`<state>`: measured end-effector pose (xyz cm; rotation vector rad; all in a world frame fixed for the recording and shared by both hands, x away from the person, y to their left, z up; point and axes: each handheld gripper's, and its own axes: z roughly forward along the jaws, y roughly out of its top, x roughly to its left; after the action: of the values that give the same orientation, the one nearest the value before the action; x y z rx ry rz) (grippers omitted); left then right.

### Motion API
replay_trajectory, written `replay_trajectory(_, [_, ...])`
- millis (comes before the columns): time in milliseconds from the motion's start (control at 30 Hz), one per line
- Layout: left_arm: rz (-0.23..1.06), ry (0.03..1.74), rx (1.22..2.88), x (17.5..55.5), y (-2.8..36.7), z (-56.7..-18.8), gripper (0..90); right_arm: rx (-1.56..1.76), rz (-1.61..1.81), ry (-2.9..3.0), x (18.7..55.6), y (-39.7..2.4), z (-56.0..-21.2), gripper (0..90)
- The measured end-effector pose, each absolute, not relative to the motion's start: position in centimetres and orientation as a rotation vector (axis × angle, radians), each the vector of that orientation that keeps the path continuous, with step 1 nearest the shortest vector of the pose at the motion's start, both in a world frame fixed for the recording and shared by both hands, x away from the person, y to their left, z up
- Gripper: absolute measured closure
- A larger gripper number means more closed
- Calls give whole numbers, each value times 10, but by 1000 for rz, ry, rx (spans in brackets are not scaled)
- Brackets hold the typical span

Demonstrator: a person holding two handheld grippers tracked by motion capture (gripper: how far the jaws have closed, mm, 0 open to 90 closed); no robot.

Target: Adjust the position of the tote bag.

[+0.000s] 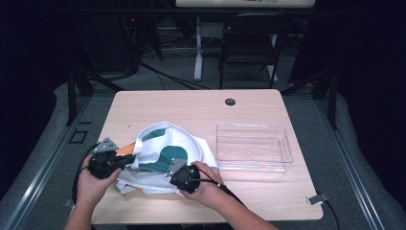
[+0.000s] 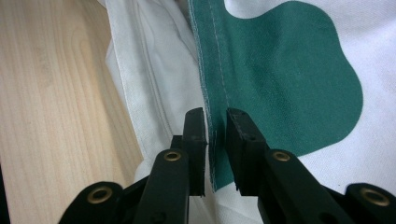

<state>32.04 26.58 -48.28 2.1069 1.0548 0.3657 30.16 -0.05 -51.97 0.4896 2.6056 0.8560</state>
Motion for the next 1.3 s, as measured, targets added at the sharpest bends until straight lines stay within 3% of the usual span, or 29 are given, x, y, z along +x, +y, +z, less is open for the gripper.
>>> replay_trajectory(333, [375, 1051, 2112, 320, 266, -485, 879, 445, 817, 2581, 299, 2, -519, 882])
replay_trajectory(1300, [393, 1062, 2121, 320, 266, -488, 834, 485, 849, 2586, 301, -1, -513, 894])
